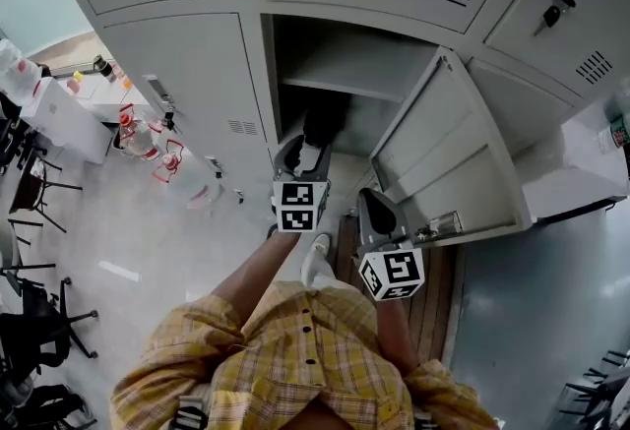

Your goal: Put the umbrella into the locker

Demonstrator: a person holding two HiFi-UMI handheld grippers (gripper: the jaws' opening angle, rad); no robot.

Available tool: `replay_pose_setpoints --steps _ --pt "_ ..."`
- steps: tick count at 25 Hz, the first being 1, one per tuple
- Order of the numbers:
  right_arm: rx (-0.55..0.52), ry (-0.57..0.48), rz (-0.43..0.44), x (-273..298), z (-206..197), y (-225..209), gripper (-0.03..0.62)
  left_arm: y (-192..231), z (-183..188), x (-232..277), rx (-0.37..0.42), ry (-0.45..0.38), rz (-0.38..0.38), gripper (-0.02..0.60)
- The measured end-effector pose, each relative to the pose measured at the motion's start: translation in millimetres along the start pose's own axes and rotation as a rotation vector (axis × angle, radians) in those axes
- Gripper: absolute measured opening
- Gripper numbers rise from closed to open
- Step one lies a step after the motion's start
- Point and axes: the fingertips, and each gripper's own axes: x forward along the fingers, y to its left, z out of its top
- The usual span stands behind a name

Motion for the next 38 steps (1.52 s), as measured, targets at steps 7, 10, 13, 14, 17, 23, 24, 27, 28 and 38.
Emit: replay_pose_setpoints --steps 7,10,13,14,17,23,24,27,28,38 --pt "0.018 -0.025 -0.001 -11.5 5.4 9.3 -0.011 -3.1 4.3 -46.3 -0.023 -0.022 -0.001 0.069" --pt "0.023 -0.032 0.002 -15.4 6.7 13.5 -0.011 -6.7 4.0 -60.8 -0.008 -0.042 -0.007 -0.002" --pt "0.012 -0.033 0.002 -18.4 7.9 19.3 -0.011 -12.3 5.9 -76.0 0.006 -0.050 -0.018 -0.002" --pt "0.007 -0.033 0.001 -19.2 8.5 21.1 -0.011 -12.9 6.0 -80.8 0.008 -0.053 -0.019 -0.002" --pt "0.012 -0.035 -0.005 -23.2 10.6 23.4 -0.012 -15.1 4.7 -95.2 0.009 -0.059 -0.022 -0.002" --pt "0.015 -0.048 -0.031 -34.1 16.5 26.0 -0.012 -21.8 5.5 -124.7 -0.022 -0.067 -0.052 -0.002" --pt "0.015 -0.049 -0.032 -36.0 16.8 27.2 -0.012 -23.0 4.7 -129.1 -0.031 -0.067 -0.056 -0.002" --pt "0.011 -0.052 -0.035 -41.5 17.0 31.6 -0.011 -26.0 1.9 -139.4 -0.031 -0.079 -0.062 -0.002" --pt "0.008 -0.051 -0.036 -42.6 16.9 33.1 -0.012 -27.3 0.9 -142.3 -0.032 -0.080 -0.066 -0.002" --pt "0.031 -0.061 -0.039 -49.1 15.9 40.0 -0.011 -38.7 3.4 -169.6 -0.013 -0.099 -0.069 -0.002"
